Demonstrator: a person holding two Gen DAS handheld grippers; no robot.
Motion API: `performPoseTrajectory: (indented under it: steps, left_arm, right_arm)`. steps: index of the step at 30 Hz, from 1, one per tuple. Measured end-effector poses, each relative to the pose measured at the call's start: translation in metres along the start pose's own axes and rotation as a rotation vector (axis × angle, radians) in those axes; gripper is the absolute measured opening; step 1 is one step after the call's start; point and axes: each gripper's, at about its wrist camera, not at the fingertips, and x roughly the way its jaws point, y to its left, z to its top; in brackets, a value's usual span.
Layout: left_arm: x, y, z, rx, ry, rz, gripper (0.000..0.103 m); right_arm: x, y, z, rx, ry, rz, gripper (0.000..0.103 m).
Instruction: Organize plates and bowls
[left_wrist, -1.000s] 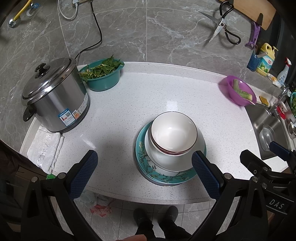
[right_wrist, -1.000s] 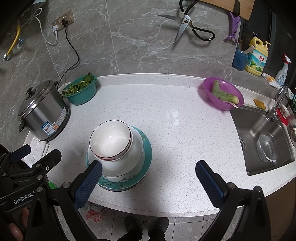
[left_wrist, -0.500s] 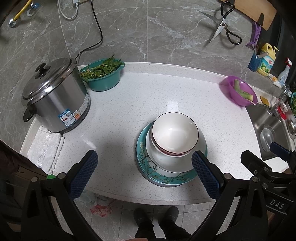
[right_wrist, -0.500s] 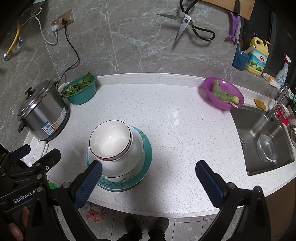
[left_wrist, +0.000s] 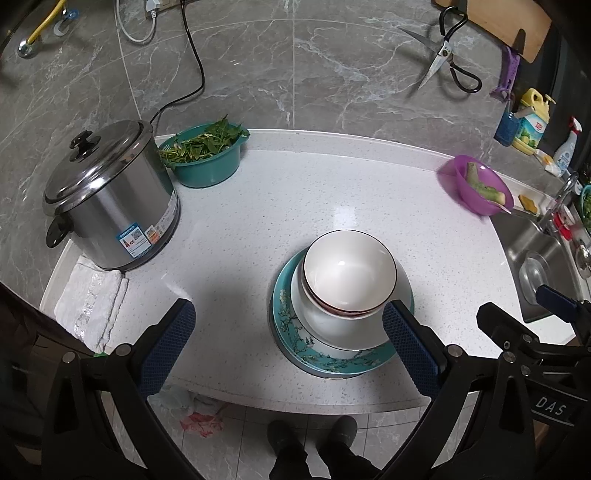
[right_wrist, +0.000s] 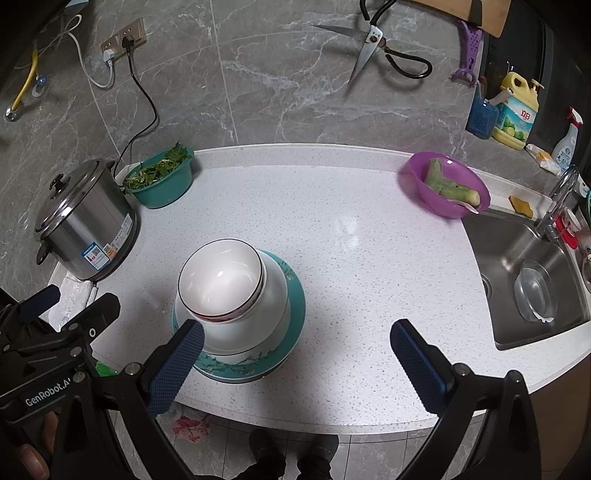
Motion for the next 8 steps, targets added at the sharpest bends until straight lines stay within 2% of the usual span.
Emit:
performPoseTrajectory:
  steps: [8]
  left_arm:
    - [0.0008, -0.0008, 0.0007, -0.001, 0.004, -0.006, 0.103]
  right_arm:
    - [0.0036, -0.0022, 0.0016, -0.001, 0.007, 0.006, 0.103]
